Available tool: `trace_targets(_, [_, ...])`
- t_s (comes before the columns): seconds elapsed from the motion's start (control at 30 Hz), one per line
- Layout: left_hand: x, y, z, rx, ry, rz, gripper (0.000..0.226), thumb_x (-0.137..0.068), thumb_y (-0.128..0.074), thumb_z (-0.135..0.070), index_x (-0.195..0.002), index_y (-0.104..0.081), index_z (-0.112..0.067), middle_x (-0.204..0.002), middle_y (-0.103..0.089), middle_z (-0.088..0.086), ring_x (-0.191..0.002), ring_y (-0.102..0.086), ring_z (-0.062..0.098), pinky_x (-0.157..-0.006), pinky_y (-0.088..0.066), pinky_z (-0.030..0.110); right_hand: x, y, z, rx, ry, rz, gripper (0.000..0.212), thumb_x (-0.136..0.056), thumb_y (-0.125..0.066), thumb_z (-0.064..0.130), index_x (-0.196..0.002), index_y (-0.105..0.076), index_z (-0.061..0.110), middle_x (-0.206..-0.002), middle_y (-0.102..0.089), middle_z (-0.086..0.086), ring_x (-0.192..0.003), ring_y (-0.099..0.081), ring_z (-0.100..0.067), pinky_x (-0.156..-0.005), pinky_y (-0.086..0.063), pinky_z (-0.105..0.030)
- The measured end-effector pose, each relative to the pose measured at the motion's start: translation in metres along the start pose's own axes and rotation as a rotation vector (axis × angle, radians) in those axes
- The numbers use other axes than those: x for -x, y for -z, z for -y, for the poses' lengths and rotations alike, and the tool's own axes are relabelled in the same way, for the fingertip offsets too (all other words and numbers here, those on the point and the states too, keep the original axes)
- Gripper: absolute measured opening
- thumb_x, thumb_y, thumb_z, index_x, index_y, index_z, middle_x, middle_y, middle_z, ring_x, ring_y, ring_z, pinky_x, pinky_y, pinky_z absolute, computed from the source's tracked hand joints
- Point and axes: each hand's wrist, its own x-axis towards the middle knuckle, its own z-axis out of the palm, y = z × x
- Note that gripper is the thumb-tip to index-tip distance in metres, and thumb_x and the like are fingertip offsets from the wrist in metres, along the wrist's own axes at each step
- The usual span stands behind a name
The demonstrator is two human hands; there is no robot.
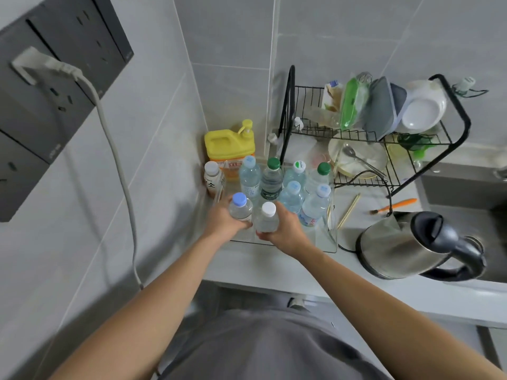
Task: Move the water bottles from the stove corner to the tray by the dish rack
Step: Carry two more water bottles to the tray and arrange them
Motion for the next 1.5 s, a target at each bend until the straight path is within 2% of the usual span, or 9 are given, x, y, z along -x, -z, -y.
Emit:
trace_targets(0.13, [-0.007, -0.005, 0.006, -0.049, -0.021, 0.038, 0.069, -0.057, -0.098, -0.025, -0.118, -0.069, -0.032, -0.108, -0.076, -0.011, -0.102, -0.072, 0.015, -0.075, -0.049, 0.021, -0.002, 0.005, 0.000, 0.041, 0.007, -0.007, 0.060, -0.073, -0.092, 0.026, -0.120, -0.054, 0.027, -0.109, -0.068, 0.006, -0.100, -0.063, -0.020, -0.081, -0.049, -0.032])
trace_targets(0.23, [-0.007, -0.007, 0.005, -0.068, -0.055, 0.035, 0.065, -0.059, -0.099, -0.021, -0.115, -0.069, -0.029, -0.107, -0.075, -0.007, -0.101, -0.071, 0.019, -0.083, -0.053, 0.028, 0.000, 0.009, 0.001, 0.081, 0.027, 0.005, 0.060, -0.073, -0.092, 0.027, -0.121, -0.056, 0.022, -0.112, -0.069, 0.003, -0.100, -0.062, -0.020, -0.082, -0.048, -0.031])
trace_targets(0.43, [0.002, 0.009, -0.006, -0.096, -0.274, -0.058, 0.043, -0.071, -0.094, -0.015, -0.107, -0.072, -0.023, -0.103, -0.074, -0.009, -0.094, -0.066, 0.010, -0.076, -0.042, 0.006, 0.011, 0.021, 0.015, 0.219, 0.168, -0.055, 0.059, -0.077, -0.089, 0.030, -0.126, -0.058, 0.022, -0.115, -0.062, -0.001, -0.094, -0.060, -0.025, -0.079, -0.052, -0.038])
trace_targets(0.53, [-0.001, 0.018, -0.011, -0.229, -0.386, -0.064, 0.035, -0.074, -0.091, -0.013, -0.102, -0.074, -0.023, -0.099, -0.070, -0.003, -0.091, -0.067, 0.017, -0.078, -0.047, 0.021, 0.008, 0.037, 0.031, 0.383, 0.305, -0.119, 0.048, -0.082, -0.085, 0.025, -0.125, -0.064, 0.018, -0.114, -0.060, -0.002, -0.090, -0.062, -0.029, -0.073, -0.053, -0.042])
trace_targets(0.6, [-0.003, 0.022, -0.011, -0.353, -0.417, -0.033, 0.033, -0.078, -0.090, -0.020, -0.105, -0.072, -0.025, -0.095, -0.060, -0.005, -0.084, -0.062, 0.018, -0.074, -0.049, 0.034, 0.003, 0.047, 0.044, 0.519, 0.344, -0.067, 0.040, -0.084, -0.084, 0.022, -0.119, -0.068, 0.014, -0.112, -0.059, -0.005, -0.093, -0.063, -0.033, -0.073, -0.053, -0.044])
trace_targets(0.73, [-0.003, 0.026, -0.019, -0.470, -0.453, 0.036, 0.028, -0.081, -0.084, -0.031, -0.099, -0.064, -0.034, -0.093, -0.058, -0.007, -0.085, -0.061, 0.021, -0.073, -0.053, 0.041, -0.009, 0.060, 0.066, 0.802, 0.399, 0.074, 0.036, -0.088, -0.080, 0.032, -0.119, -0.067, 0.019, -0.116, -0.064, -0.002, -0.111, -0.061, -0.029, -0.083, -0.041, -0.036])
trace_targets(0.87, [-0.007, 0.029, -0.026, -0.503, -0.449, 0.061, 0.027, -0.081, -0.080, -0.027, -0.085, -0.054, -0.036, -0.087, -0.064, -0.007, -0.086, -0.063, 0.026, -0.072, -0.053, 0.041, -0.021, 0.064, 0.075, 0.996, 0.466, 0.084, 0.032, -0.089, -0.077, 0.040, -0.115, -0.068, 0.023, -0.110, -0.074, 0.002, -0.105, -0.065, -0.025, -0.088, -0.030, -0.033])
trace_targets(1.17, [-0.028, 0.036, -0.043, -0.533, -0.396, 0.029, 0.019, -0.083, -0.081, -0.020, -0.094, -0.066, -0.024, -0.099, -0.072, 0.001, -0.092, -0.065, 0.029, -0.074, -0.051, 0.039, -0.046, 0.067, 0.078, 1.032, 0.439, 0.062, 0.032, -0.089, -0.076, 0.037, -0.117, -0.070, 0.021, -0.112, -0.074, 0.001, -0.104, -0.065, -0.024, -0.099, -0.035, -0.038])
trace_targets(1.5, [-0.049, 0.033, -0.066, -0.613, -0.398, 0.058, 0.023, -0.086, -0.075, -0.017, -0.108, -0.072, -0.023, -0.105, -0.072, 0.009, -0.100, -0.065, 0.035, -0.077, -0.049, 0.039, -0.069, 0.070, 0.085, 1.025, 0.407, 0.022, 0.019, -0.086, -0.075, 0.021, -0.104, -0.070, 0.015, -0.102, -0.070, -0.004, -0.093, -0.064, -0.027, -0.091, -0.038, -0.037])
